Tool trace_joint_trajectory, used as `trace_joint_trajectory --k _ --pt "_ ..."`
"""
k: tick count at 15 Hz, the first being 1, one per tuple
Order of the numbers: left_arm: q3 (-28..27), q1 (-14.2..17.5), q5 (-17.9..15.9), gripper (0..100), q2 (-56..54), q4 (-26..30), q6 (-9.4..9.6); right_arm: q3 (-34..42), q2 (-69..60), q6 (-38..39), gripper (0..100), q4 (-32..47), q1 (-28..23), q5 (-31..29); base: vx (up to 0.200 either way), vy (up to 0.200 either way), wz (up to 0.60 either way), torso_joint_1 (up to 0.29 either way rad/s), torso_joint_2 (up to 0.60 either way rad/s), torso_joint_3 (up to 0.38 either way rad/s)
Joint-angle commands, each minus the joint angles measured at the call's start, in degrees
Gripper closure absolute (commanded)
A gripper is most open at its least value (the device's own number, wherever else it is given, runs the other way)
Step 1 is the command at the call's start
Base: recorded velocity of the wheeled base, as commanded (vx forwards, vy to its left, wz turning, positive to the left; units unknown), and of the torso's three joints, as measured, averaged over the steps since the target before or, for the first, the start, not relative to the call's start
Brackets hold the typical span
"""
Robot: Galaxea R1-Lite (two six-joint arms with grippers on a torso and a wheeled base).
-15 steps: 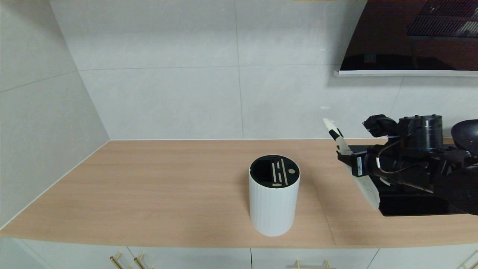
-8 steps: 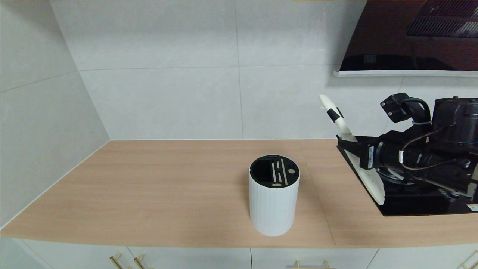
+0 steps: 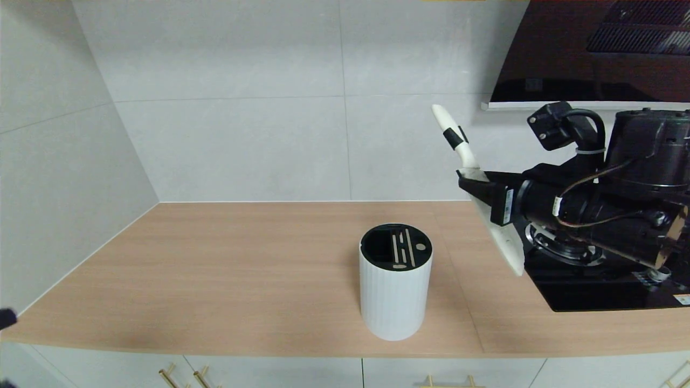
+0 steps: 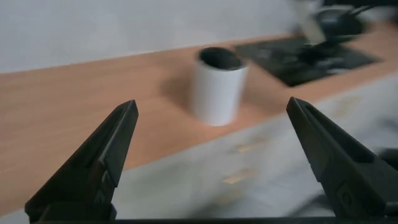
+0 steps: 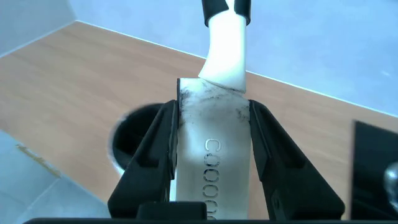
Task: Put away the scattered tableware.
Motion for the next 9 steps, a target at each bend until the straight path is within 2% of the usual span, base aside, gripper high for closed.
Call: trace_joint_trajectory --k 1,2,3,4,5,6,7,8,9 --pt "-10.1 -12.3 -4.6 0 24.0 -9.9 -15.53 -0.1 1.4 0.0 100 0.1 4.3 -2.0 0.000 0.000 0.00 0.000 0.00 0.000" --pt "-9.0 -14.9 -4.6 0 27.8 -16.4 -20.27 -0.1 1.6 0.0 100 0.1 5.8 -2.8 0.000 0.000 0.00 0.000 0.00 0.000" --pt "-7.2 -18.2 -4.0 0 34.1 -27.0 -25.90 -0.1 1.7 0.4 100 0.1 8.1 -4.3 0.000 0.000 0.00 0.000 0.00 0.000" --pt "-6.6 -18.6 -3.1 0 36.1 -30.6 -27.66 -0.1 1.8 0.7 100 0.1 8.8 -4.7 0.000 0.000 0.00 0.000 0.00 0.000" --pt "-6.2 -19.7 1.1 0 41.7 -40.2 -32.31 -0.1 1.8 1.3 100 0.1 10.8 -5.8 0.000 0.000 0.00 0.000 0.00 0.000" --pt "-6.2 -19.8 1.4 0 42.1 -40.6 -32.58 -0.1 1.8 1.3 100 0.1 10.9 -5.8 0.000 0.000 0.00 0.000 0.00 0.000" --pt "-5.9 -22.3 8.2 0 49.8 -49.6 -33.37 -0.2 1.7 4.6 100 -0.2 14.2 -5.9 0.000 0.000 0.00 0.000 0.00 0.000" --pt "-5.9 -24.1 10.3 0 52.2 -52.3 -33.28 -0.1 1.7 5.5 100 -0.2 15.3 -6.0 0.000 0.000 0.00 0.000 0.00 0.000" --pt "-5.8 -27.2 13.7 0 54.9 -55.6 -33.54 0.0 1.8 5.5 100 -0.3 16.4 -6.9 0.000 0.000 0.00 0.000 0.00 0.000"
